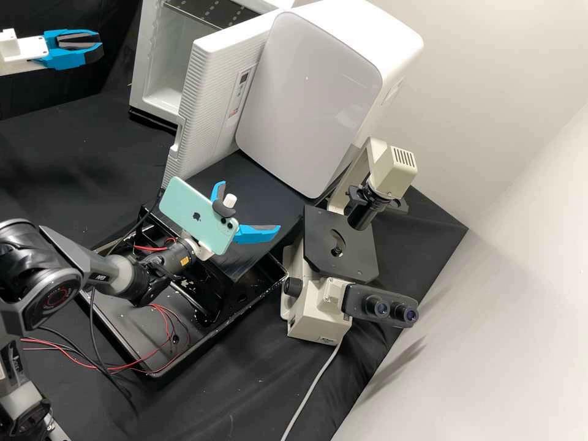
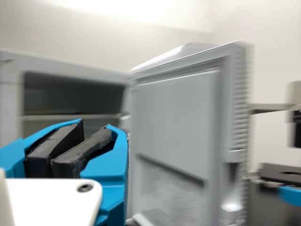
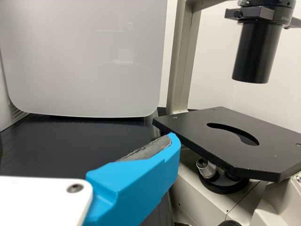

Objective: Open the incubator door

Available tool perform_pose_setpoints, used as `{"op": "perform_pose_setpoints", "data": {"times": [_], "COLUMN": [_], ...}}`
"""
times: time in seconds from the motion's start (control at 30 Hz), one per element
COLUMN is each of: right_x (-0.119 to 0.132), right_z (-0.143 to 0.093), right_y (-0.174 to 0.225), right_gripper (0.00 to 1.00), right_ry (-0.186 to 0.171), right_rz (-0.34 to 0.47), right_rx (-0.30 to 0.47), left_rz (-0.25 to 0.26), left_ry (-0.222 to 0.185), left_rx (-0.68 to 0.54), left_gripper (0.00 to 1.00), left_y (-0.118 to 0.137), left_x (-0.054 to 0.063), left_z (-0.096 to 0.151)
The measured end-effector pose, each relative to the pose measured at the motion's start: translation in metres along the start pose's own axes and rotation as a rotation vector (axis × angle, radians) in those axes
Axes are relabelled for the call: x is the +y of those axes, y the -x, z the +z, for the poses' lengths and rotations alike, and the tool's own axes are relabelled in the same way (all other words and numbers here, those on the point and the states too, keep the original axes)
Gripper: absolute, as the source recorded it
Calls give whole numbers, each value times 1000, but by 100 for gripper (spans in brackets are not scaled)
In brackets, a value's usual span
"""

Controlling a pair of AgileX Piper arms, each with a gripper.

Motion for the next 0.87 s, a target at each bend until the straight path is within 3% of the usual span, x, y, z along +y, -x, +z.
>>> {"op": "perform_pose_setpoints", "data": {"times": [0.03,0.17,0.3,0.5,0.67,0.87], "right_x": [0,0,0,0,0,0], "right_z": [0,0,0,0,0,0], "right_y": [0,0,0,0,0,0], "right_gripper": [100,100,100,100,100,100], "right_ry": [0,0,0,0,0,0], "right_rz": [0,0,0,0,0,0], "right_rx": [0,0,0,0,0,0], "left_rz": [10,18,37,25,20,-14], "left_ry": [-4,-40,-105,-194,-209,-181], "left_rx": [59,231,364,526,535,544], "left_gripper": [100,100,100,100,100,100], "left_y": [2,11,19,25,26,22], "left_x": [0,1,2,-11,-29,-51], "left_z": [-6,-22,-32,-37,-39,-44]}}
